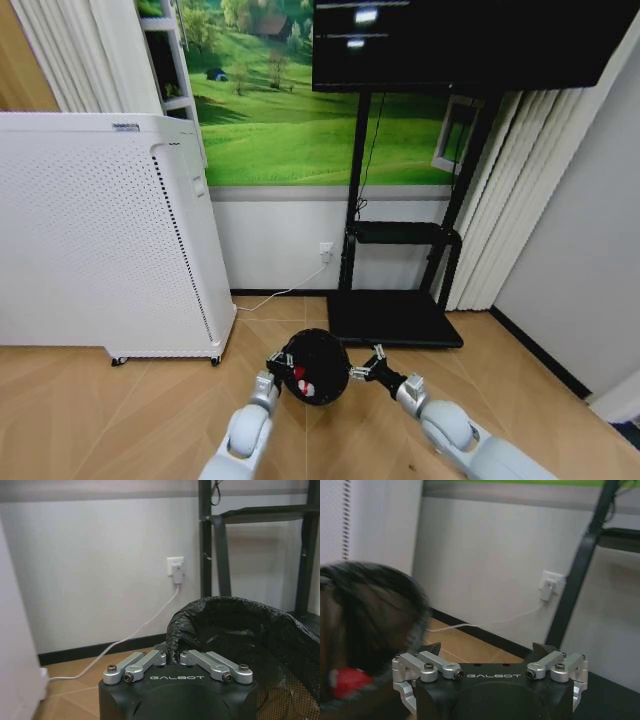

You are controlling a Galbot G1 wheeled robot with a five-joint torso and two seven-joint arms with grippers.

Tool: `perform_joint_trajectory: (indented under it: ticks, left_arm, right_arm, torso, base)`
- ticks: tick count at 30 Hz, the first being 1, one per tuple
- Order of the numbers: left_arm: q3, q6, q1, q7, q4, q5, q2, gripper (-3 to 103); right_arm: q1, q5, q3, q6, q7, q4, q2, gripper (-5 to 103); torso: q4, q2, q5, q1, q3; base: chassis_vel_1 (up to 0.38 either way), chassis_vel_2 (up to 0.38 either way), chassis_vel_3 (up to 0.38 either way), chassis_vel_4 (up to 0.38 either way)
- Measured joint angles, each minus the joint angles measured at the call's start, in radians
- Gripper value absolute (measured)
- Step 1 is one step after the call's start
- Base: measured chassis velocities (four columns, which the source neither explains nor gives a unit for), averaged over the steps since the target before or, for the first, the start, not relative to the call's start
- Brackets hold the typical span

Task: Pick up the trash bin and place the garbage on the floor into it.

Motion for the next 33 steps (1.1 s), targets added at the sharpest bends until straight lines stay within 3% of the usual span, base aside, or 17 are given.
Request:
perform_joint_trajectory:
  ticks: [4, 10, 13, 16, 20, 29, 33]
  left_arm:
    - [-0.092, 0.001, 0.107, 0.006, -0.131, -0.019, 0.091, 6]
    - [-0.167, 0.001, 0.197, 0.013, -0.224, -0.053, 0.175, 6]
    - [-0.223, -0.015, 0.242, 0.031, -0.277, -0.108, 0.241, 6]
    - [-0.261, -0.02, 0.261, 0.04, -0.306, -0.15, 0.26, 6]
    - [-0.332, -0.02, 0.306, 0.045, -0.351, -0.181, 0.258, 6]
    - [-0.49, -0.037, 0.417, 0.047, -0.385, -0.201, 0.238, 6]
    - [-0.511, -0.053, 0.432, 0.048, -0.363, -0.201, 0.23, 6]
  right_arm:
    - [0.025, -0.018, 0.032, -0.039, 0.086, -0.099, 0.072, 100]
    - [0.041, -0.022, 0.05, -0.058, 0.15, -0.16, 0.118, 100]
    - [0.029, -0.018, 0.103, -0.079, 0.198, -0.18, 0.152, 100]
    - [0.017, -0.009, 0.132, -0.115, 0.24, -0.18, 0.168, 100]
    - [0.013, 0.003, 0.149, -0.156, 0.282, -0.182, 0.187, 100]
    - [0.002, 0.01, 0.156, -0.157, 0.294, -0.184, 0.211, 100]
    - [0.002, 0.018, 0.156, -0.159, 0.294, -0.184, 0.217, 100]
  torso:
    - [0.0003, 0.0, -0.0001, 0.0, 0.0]
    - [0.0002, 0.0, -0.0001, 0.0, 0.0]
    - [0.0003, 0.0, 0.0, 0.0, 0.0]
    - [-0.0006, 0.0, -0.0002, 0.0, 0.0]
    - [0.0, 0.0, -0.0001, 0.0, 0.0]
    - [0.0001, 0.0, 0.0001, 0.0, 0.0]
    - [0.0002, 0.0, 0.0001, 0.0, 0.0]
  base:
    - [0.0, 0.0, 0.0, 0.0]
    - [0.0, 0.0, 0.0, 0.0]
    - [0.0, 0.0, 0.0, 0.0]
    - [0.0, 0.0, 0.0, 0.0]
    - [0.0, 0.0, 0.0, 0.0]
    - [0.0, 0.0, 0.0, 0.0]
    - [0.0, 0.0, 0.0, 0.0]
